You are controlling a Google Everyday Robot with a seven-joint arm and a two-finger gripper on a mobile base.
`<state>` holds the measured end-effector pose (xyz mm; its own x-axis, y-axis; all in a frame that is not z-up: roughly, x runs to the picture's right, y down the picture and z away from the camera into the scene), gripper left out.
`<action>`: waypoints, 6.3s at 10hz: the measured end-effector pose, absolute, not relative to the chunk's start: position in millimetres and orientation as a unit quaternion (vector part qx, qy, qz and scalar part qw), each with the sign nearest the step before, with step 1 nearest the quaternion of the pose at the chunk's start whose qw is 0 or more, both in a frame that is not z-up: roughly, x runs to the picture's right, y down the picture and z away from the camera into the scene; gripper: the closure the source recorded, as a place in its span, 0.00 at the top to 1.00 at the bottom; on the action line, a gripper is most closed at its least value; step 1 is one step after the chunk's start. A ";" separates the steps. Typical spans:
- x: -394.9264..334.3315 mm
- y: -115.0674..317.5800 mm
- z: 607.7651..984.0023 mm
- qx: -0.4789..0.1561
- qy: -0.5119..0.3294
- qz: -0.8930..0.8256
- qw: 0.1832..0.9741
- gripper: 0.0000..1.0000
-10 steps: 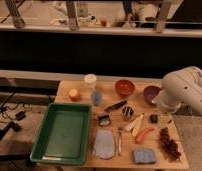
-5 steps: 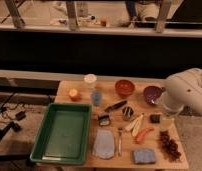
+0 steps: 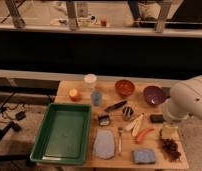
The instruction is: Place sponge in tray
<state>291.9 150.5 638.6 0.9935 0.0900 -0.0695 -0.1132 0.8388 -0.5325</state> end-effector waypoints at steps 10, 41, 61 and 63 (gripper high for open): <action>258.4 216.8 574.8 -0.322 -0.041 0.019 0.946 0.80; 236.5 329.2 672.5 -0.380 -0.065 -0.032 0.922 0.80; 245.6 353.7 716.4 -0.404 -0.055 -0.023 0.913 0.80; 246.5 355.4 717.6 -0.406 -0.054 -0.023 0.912 0.80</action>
